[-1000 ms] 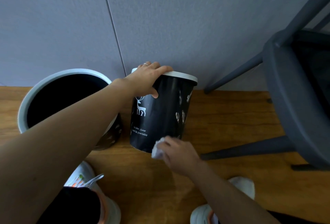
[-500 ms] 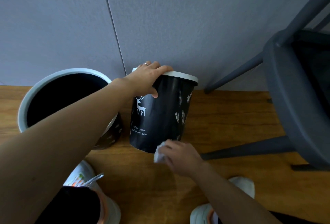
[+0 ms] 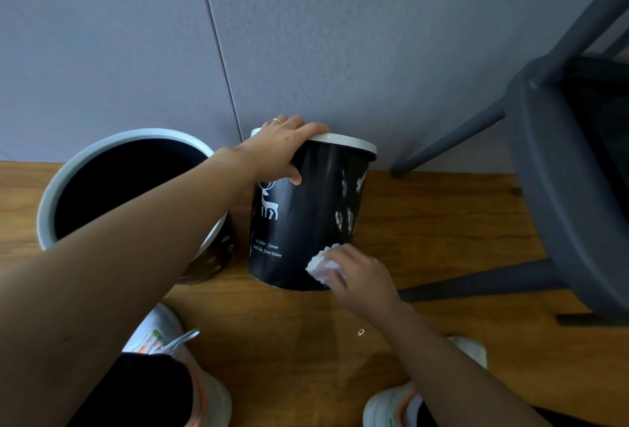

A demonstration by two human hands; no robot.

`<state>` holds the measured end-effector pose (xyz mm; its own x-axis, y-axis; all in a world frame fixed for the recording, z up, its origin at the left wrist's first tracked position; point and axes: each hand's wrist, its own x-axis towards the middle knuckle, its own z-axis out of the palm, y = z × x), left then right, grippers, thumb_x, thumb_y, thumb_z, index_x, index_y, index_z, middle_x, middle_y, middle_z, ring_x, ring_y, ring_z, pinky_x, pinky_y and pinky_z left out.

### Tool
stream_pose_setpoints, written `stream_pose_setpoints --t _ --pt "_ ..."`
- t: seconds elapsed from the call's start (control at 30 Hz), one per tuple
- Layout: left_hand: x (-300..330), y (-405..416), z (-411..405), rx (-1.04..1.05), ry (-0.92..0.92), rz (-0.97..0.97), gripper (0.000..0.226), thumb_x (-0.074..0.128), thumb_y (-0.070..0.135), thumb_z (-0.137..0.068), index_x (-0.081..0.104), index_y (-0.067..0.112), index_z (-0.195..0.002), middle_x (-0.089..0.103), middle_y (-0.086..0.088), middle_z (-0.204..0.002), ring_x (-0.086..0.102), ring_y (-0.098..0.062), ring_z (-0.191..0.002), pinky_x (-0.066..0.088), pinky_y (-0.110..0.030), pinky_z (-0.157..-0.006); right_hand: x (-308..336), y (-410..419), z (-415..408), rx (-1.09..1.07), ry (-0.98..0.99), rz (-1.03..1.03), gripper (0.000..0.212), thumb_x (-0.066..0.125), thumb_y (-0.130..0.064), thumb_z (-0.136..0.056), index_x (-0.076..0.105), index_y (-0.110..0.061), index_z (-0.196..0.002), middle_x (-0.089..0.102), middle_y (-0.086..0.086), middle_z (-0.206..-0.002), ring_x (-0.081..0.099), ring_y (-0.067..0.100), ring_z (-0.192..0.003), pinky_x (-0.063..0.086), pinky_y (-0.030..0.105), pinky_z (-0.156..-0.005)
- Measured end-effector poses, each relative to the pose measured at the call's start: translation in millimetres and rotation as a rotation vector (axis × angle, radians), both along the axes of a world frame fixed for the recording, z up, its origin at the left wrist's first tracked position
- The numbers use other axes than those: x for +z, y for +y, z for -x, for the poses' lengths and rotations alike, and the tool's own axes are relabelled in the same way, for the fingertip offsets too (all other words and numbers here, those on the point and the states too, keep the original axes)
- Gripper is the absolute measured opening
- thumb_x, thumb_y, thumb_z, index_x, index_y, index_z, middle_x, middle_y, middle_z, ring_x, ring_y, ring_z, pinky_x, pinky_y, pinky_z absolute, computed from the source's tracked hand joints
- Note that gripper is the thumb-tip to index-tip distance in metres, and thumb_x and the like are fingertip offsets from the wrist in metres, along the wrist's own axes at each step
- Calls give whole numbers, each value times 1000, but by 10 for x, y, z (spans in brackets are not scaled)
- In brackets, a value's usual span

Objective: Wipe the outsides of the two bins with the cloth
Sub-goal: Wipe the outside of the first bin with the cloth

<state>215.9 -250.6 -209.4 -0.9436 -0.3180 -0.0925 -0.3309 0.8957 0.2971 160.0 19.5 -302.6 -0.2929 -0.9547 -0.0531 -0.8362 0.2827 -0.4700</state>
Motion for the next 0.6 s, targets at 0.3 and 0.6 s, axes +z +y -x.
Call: stream_pose_setpoints --t 0.3,0.6 --pt "-8 -16 -8 30 5 -16 95 85 26 -66 31 31 -143 46 -6 -128 39 -31 -121 31 -45 -106 -57 151 -29 39 -90 0 14 45 -29 -90 55 -30 -99 56 -12 -96 50 1 -73 38 17 -59" --pt "-11 -13 -27 31 12 -6 95 86 26 -65 32 31 -142 47 -6 -124 41 -31 -116 32 -44 -103 203 -191 117 -474 -413 275 14 54 -18 -91 48 -30 -86 50 -9 -79 48 6 -66 41 17 -52"
